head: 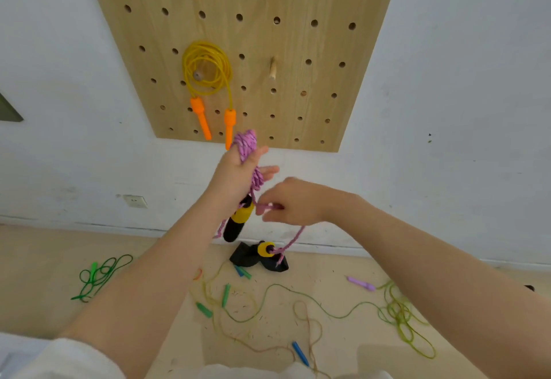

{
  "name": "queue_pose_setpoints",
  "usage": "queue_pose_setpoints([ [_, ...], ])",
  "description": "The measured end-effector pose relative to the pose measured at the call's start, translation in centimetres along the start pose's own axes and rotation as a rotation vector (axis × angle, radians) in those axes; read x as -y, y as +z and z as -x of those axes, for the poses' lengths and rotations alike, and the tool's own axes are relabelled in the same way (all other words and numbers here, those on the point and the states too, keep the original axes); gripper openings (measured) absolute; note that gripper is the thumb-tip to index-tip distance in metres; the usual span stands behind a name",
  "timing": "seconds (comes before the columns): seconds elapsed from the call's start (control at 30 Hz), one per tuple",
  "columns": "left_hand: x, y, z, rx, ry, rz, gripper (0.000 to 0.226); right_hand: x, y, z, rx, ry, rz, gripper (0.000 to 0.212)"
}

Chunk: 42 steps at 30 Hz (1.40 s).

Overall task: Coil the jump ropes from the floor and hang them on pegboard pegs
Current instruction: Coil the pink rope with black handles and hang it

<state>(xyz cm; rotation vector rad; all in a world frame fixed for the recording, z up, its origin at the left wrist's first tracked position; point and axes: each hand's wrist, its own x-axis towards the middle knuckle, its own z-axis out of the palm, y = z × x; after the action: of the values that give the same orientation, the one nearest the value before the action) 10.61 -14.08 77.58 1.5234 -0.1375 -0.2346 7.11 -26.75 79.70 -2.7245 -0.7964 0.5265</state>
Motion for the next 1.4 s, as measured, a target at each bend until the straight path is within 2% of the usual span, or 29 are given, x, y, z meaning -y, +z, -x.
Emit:
queue_pose_setpoints([
  [0.07, 0.4, 1.4, 0.6, 0.026, -0.116, 0.034, 0.033, 0.5, -1.6, 0.4, -0.131, -0.06, -0.007, 0.021],
  [0.13, 0.6, 2.1, 1.3, 0.091, -0.168, 0.056, 0.026, -0.6, -3.2, 1.4, -0.242, -0.014, -0.063, 0.018],
  [0.27, 0.5, 2.7, 2.3, 0.385, -0.212, 0.165, 0.066, -4.1, -4.1, 4.1, -0.535, 0.093, -0.422, 0.021],
  [0.37, -1.0, 3.3, 3.2, 0.66, -0.217, 0.341, 0.067, -6.0, -2.9, 4.6, -0.62, 0.1, -0.778, 0.016],
  [0.47, -1.9, 3.3, 3.2, 0.864, -0.094, 0.614, 0.053, -7.8, -1.0, 4.6, -0.636, 0.196, -0.906, 0.027],
  [0.53, -2.8, 3.4, 3.2, 0.772, 0.005, 0.694, 0.044, -8.3, 0.6, 4.8, -0.482, 0.32, -0.914, 0.034],
  [0.6, -3.2, 4.0, 2.9, 0.464, 0.027, 0.633, 0.039, -8.1, 2.0, 5.0, -0.258, 0.365, -0.732, 0.028],
  [0.67, -2.7, 4.6, 2.2, 0.205, 0.017, 0.559, 0.036, -7.4, 2.6, 4.9, -0.093, 0.305, -0.429, 0.017],
  [0.7, -2.4, 4.8, 1.8, 0.129, 0.001, 0.549, 0.036, -6.7, 2.6, 4.9, -0.033, 0.252, -0.309, 0.019],
  [0.77, -1.6, 5.2, 1.4, 0.016, -0.043, 0.516, 0.03, -5.2, 2.3, 4.9, 0.069, 0.166, -0.166, 0.03],
  [0.83, -0.6, 5.5, 1.0, -0.066, -0.067, 0.35, 0.015, -3.6, 1.4, 5.0, 0.104, 0.068, -0.012, 0.031],
  [0.9, 0.1, 5.5, 1.3, -0.096, -0.089, 0.156, 0.016, -2.7, 0.4, 5.2, 0.057, -0.03, 0.103, 0.021],
  [0.93, 0.4, 5.5, 1.5, -0.088, -0.09, 0.066, 0.024, -2.5, -0.3, 5.4, 0.007, -0.074, 0.114, 0.018],
  [0.97, 0.7, 5.5, 1.7, -0.075, -0.08, -0.025, 0.035, -2.6, -0.9, 5.6, -0.052, -0.091, 0.068, 0.02],
  [1.03, 0.9, 5.2, 2.3, -0.031, -0.06, -0.166, 0.044, -3.2, -2.0, 6.1, -0.153, -0.063, -0.211, 0.017],
  [1.1, 0.6, 5.1, 3.1, 0.043, -0.075, -0.097, 0.032, -3.9, -2.7, 6.7, -0.253, -0.054, -0.535, 0.013],
  [1.17, 0.1, 4.9, 3.5, 0.152, -0.128, 0.04, 0.038, -4.4, -3.0, 6.6, -0.327, -0.052, -0.721, 0.01],
  [1.23, -0.3, 4.7, 3.5, 0.267, -0.137, 0.084, 0.055, -4.2, -3.0, 6.0, -0.391, -0.031, -0.716, 0.008],
  [1.3, -0.9, 4.2, 3.0, 0.294, -0.154, 0.143, 0.06, -4.1, -2.6, 5.0, -0.513, -0.003, -0.685, 0.006],
  [1.4, -1.8, 2.9, 1.9, 0.269, -0.2, 0.211, 0.063, -3.9, -2.3, 3.5, -0.669, 0.047, -0.607, 0.033],
])
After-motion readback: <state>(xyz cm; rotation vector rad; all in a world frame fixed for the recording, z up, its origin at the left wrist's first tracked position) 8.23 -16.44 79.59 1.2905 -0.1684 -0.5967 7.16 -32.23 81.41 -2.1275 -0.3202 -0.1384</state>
